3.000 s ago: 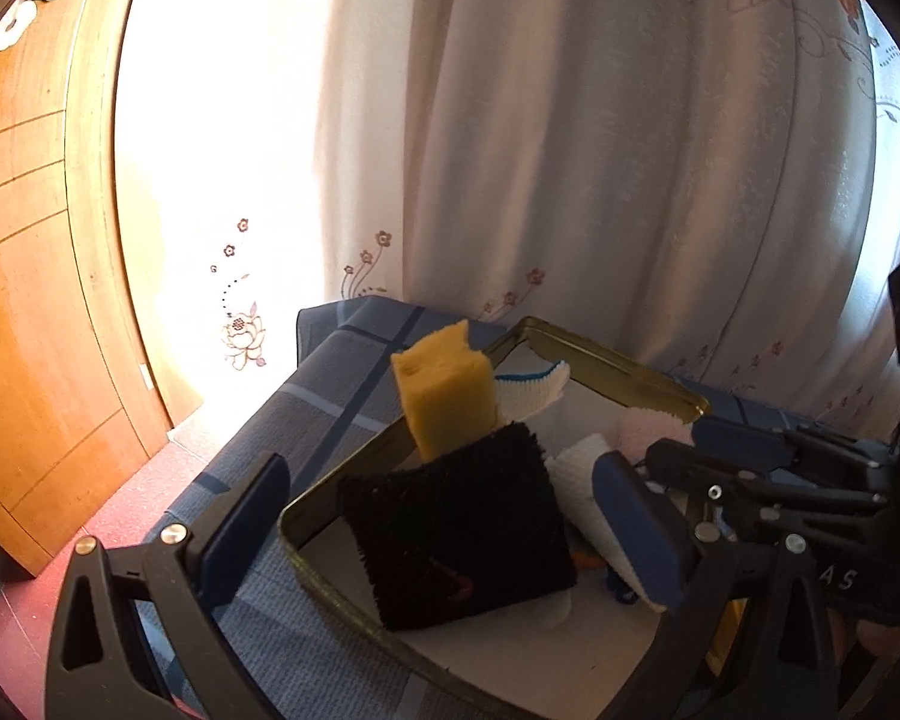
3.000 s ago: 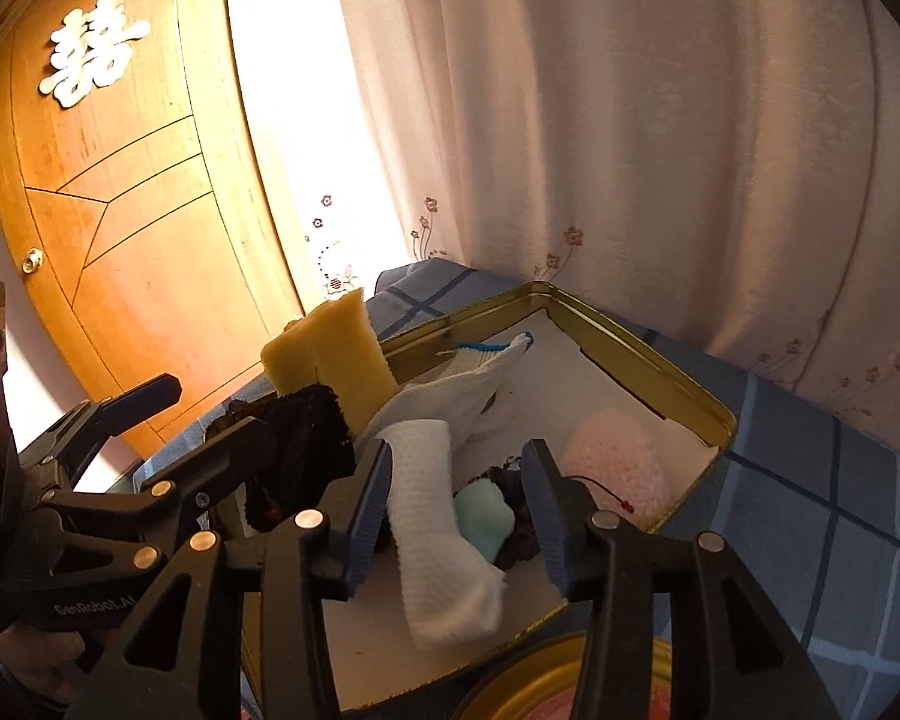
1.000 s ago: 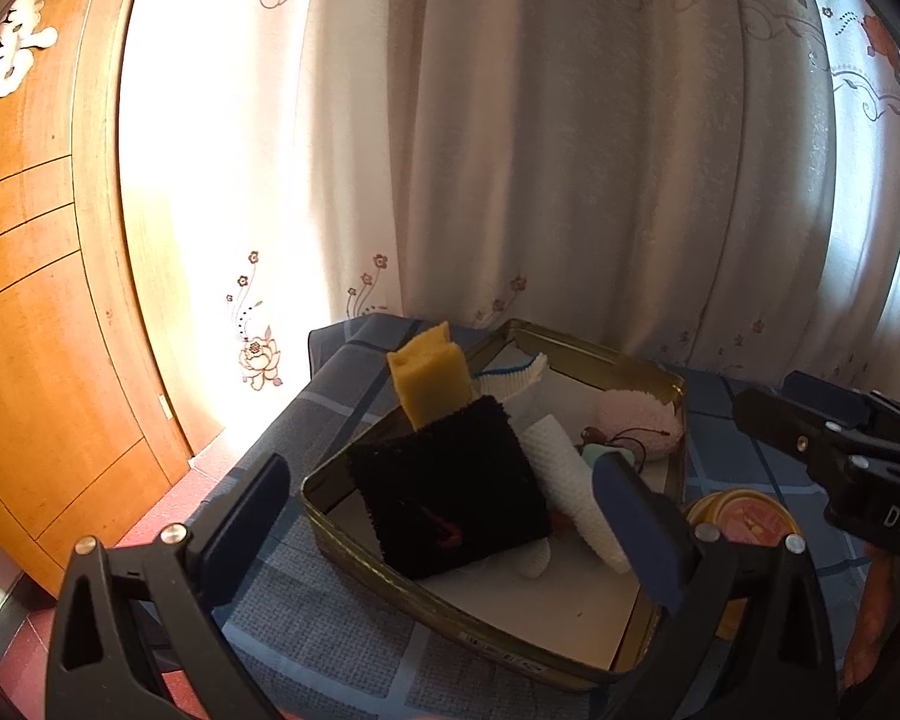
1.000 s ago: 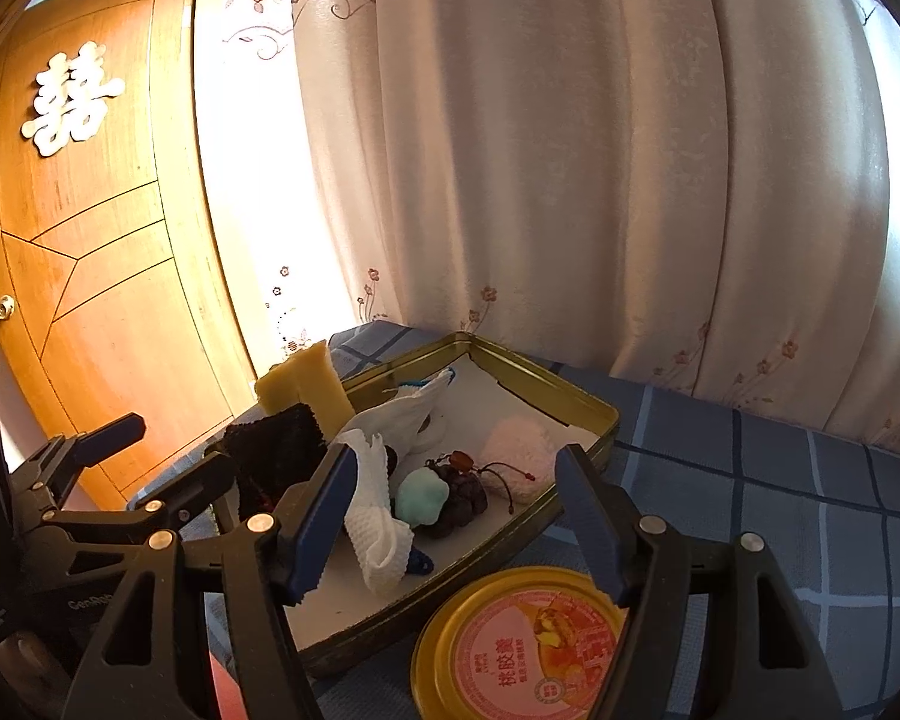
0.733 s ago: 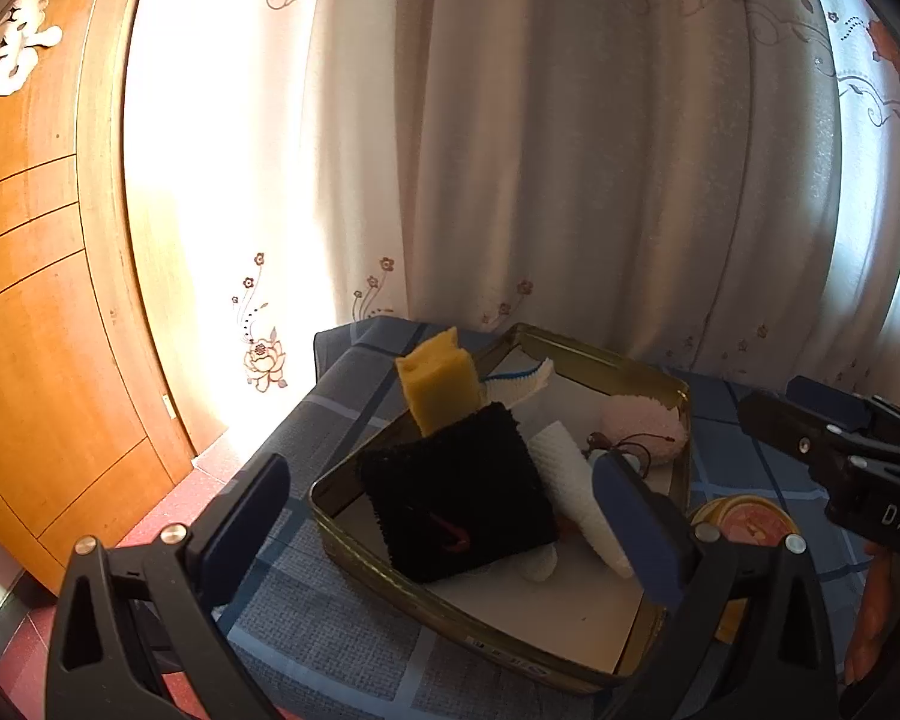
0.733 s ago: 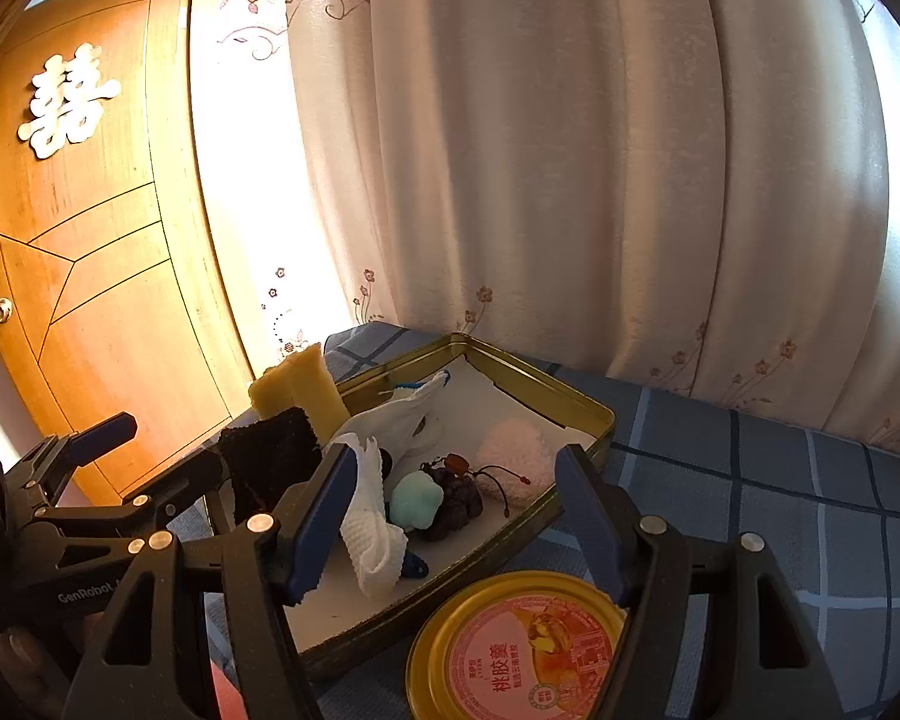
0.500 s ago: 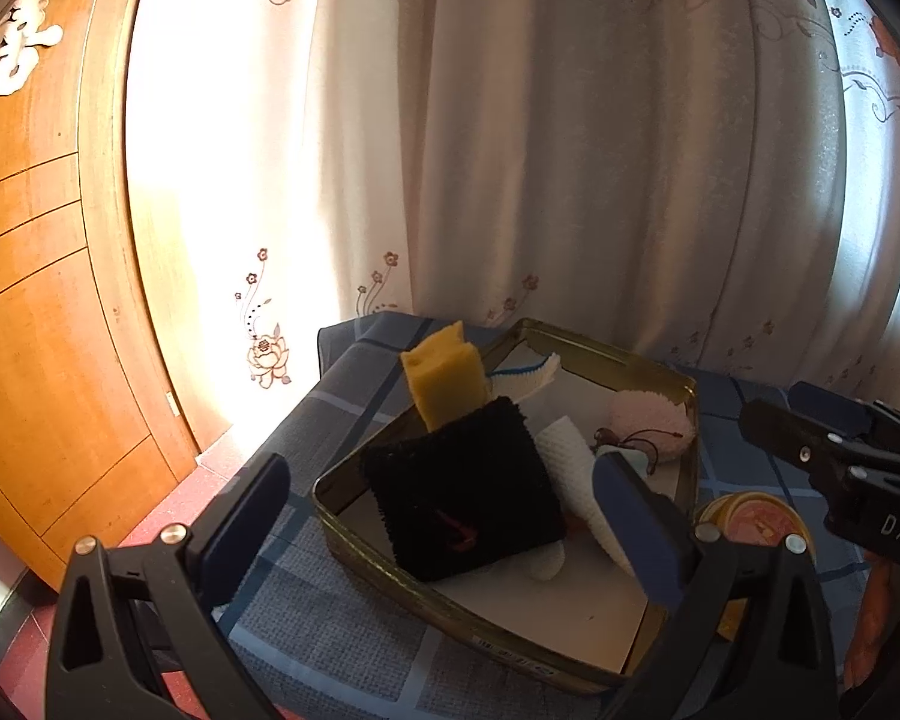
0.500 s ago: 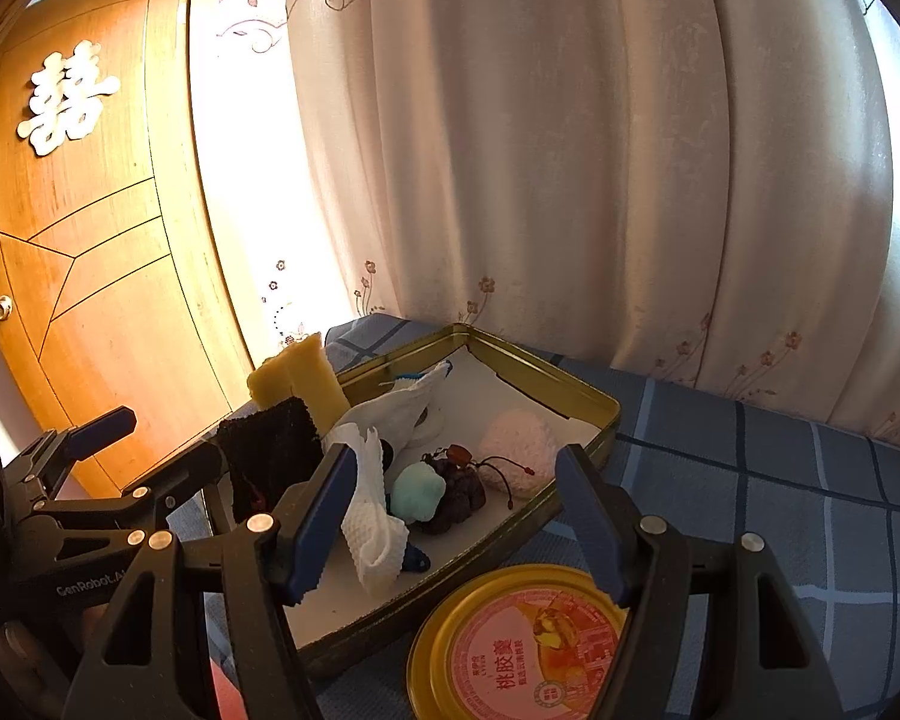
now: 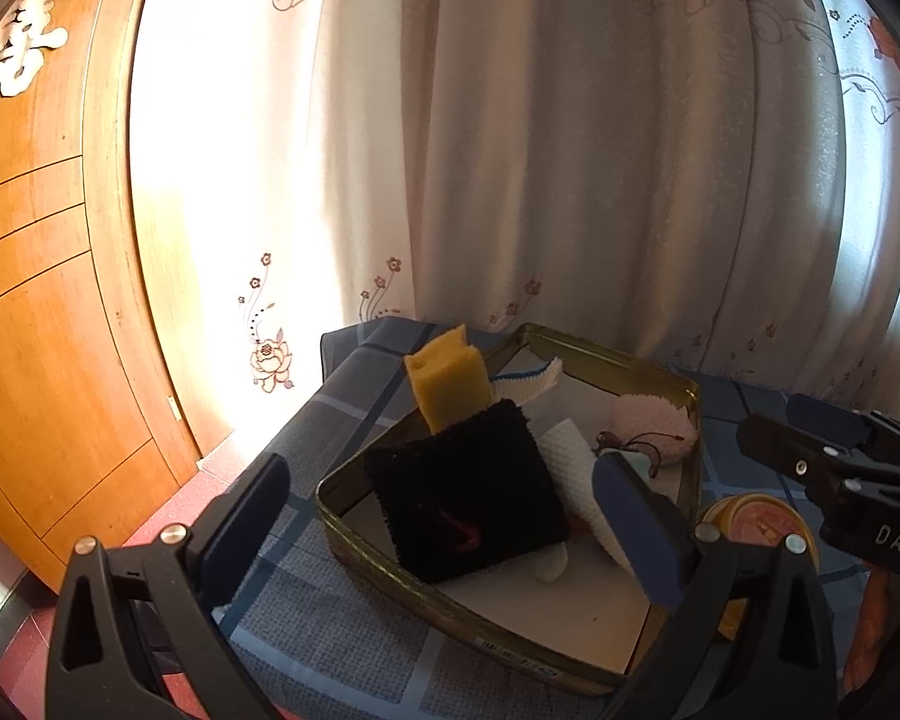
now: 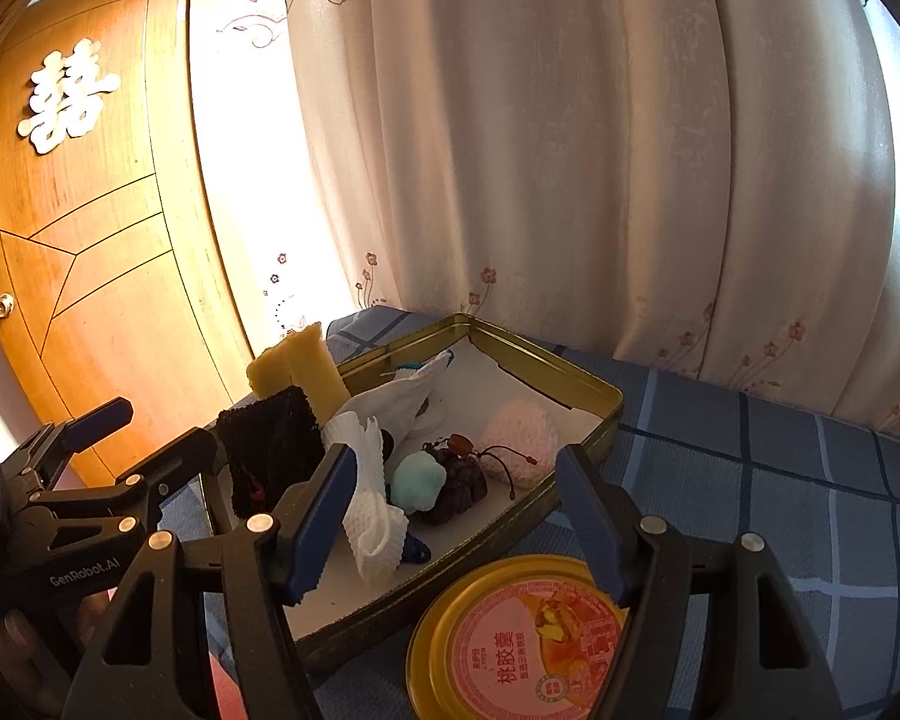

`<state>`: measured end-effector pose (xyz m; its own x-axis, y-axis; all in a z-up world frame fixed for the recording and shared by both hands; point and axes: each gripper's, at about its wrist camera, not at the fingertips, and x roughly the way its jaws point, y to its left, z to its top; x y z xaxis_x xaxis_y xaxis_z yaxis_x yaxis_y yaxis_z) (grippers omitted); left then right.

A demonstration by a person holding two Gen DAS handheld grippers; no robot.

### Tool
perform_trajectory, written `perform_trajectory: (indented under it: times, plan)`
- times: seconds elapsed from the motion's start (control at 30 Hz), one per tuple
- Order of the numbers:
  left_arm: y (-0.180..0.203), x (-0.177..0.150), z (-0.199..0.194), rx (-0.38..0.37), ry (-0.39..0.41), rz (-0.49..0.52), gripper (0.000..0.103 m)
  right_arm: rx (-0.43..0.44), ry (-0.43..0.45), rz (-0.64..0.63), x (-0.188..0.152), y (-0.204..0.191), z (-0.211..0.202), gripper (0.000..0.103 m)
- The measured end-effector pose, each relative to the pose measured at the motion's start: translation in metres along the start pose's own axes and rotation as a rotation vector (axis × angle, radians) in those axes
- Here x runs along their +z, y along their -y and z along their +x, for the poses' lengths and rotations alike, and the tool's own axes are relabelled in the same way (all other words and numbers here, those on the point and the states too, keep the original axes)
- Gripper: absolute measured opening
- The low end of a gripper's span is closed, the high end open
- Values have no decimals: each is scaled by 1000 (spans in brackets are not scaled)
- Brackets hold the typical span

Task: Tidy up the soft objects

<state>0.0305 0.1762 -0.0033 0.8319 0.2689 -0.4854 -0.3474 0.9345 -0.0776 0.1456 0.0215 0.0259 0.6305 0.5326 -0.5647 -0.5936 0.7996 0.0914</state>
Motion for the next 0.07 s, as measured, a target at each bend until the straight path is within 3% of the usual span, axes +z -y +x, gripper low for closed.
perform_trajectory:
  times: [0.07]
  plan:
    - [0,0,0,2,1,-4,102,2,1,2,-1,1,0,71]
